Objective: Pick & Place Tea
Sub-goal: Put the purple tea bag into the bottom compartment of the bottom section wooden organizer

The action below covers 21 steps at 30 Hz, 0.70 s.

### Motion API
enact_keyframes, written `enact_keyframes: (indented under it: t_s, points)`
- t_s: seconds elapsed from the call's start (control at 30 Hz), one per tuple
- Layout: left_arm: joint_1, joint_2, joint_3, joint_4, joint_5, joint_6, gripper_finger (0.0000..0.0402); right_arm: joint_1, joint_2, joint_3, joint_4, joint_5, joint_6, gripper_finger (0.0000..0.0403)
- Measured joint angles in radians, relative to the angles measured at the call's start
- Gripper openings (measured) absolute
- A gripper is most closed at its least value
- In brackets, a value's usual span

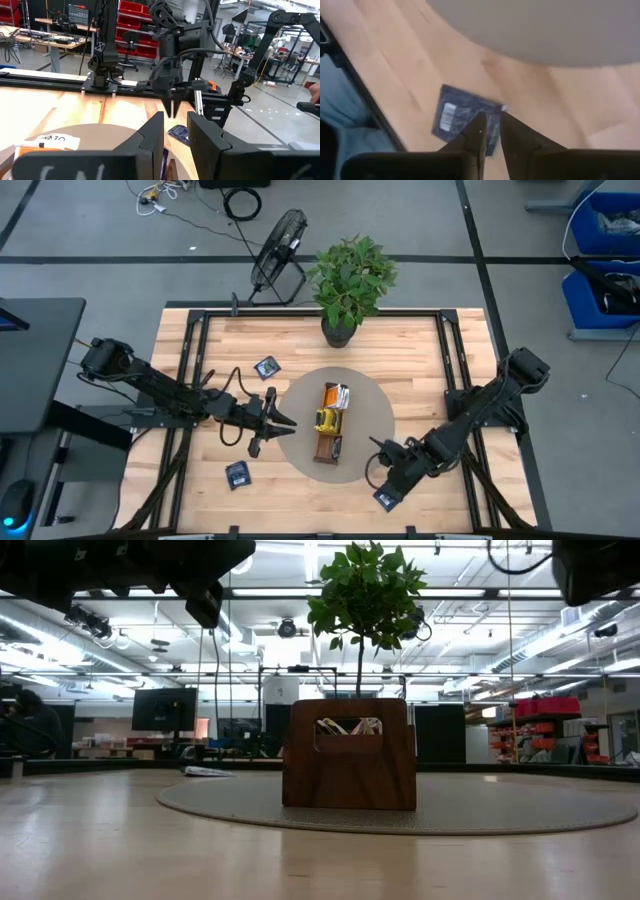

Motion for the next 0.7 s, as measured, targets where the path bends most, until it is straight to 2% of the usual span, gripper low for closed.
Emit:
enact_keyframes:
  t_s: [0.13, 0.2, 0.3, 0.5, 0.7]
  points:
    - [0.000, 0.000, 0.000, -0.007, 0.000, 0.003, 0.0087, 0.042, 0.007, -0.026, 0.056, 0.042, 0.100, 0.0087]
    - [0.000, 0.000, 0.000, -0.021, 0.000, 0.003, 0.0087, 0.052, 0.007, -0.036, 0.057, 0.090, 0.135, 0.0107]
    - [0.000, 0.000, 0.000, -0.028, 0.000, -0.002, 0.0087, 0.065, 0.012, -0.053, 0.065, 0.105, 0.179, 0.0143]
    - [0.000, 0.000, 0.000, -0.062, 0.000, -0.009, 0.0087, 0.078, 0.087, -0.068, 0.137, 0.001, 0.188, 0.0215]
    - [0.000, 0.000, 0.000, -0.071, 0.001, -0.008, 0.0087, 0.079, 0.146, -0.065, 0.175, -0.007, 0.187, 0.0229]
